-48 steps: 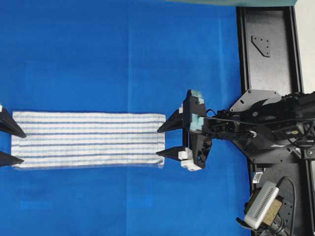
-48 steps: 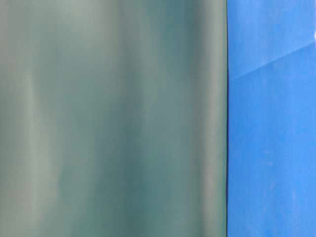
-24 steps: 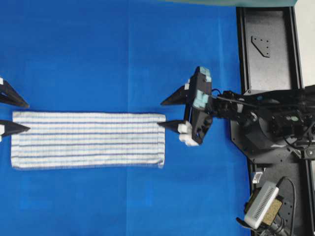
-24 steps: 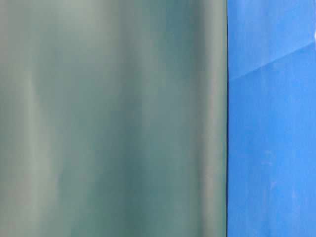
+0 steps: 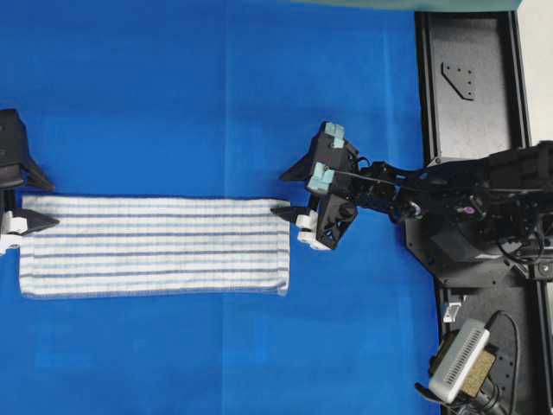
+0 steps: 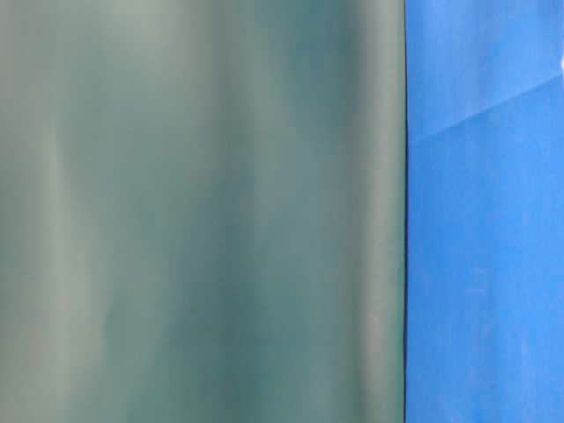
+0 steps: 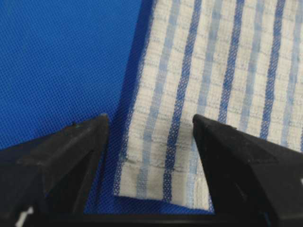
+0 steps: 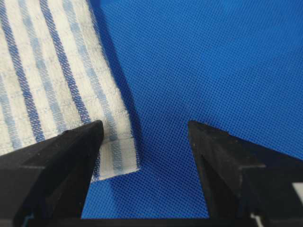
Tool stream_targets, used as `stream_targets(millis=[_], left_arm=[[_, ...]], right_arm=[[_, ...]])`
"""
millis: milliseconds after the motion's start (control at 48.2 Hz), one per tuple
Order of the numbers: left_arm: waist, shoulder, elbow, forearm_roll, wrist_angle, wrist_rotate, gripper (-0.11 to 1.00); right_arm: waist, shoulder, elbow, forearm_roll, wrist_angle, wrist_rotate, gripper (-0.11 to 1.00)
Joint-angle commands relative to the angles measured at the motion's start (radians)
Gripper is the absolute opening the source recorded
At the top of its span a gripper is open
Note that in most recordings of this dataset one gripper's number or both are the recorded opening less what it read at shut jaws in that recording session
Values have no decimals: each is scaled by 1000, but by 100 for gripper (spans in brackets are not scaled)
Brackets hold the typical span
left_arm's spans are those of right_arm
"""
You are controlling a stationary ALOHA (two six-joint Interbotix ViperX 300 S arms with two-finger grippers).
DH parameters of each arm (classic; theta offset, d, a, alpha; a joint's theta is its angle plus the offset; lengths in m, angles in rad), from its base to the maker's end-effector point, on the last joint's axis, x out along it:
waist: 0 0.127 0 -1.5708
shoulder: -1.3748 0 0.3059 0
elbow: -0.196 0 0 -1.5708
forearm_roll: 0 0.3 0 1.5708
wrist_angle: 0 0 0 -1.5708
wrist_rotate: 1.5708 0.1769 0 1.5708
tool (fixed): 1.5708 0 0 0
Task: Fold the blue towel.
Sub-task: 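Grasp both short ends of the folded towel strip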
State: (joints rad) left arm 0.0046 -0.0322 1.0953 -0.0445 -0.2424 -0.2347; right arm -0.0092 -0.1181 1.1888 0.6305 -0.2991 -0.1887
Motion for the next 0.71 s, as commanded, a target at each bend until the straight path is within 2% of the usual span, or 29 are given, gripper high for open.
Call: stream_targets(millis=[0,62,145,353,415,685], left_arm=[[0,-3,-5,2,-8,-6,66],[0,-2,-3,2,-6,-9,60],[0,-3,-2,2,-2,-9,42],[-11,-2,-6,2,12,-9,3],[-12,-2,-9,0,26,-9,2],[-8,-21,-29,2,78,0,2]], right_arm=[[0,6,-20,3,-6,2,83],[5,9,-21,3,0,2,79],[15,9,-25,2,9,2,68],[57,9,-25,2,21,2,21],[60,9,-25,2,21,2,14],[58,5,-29,2,2,2,14]])
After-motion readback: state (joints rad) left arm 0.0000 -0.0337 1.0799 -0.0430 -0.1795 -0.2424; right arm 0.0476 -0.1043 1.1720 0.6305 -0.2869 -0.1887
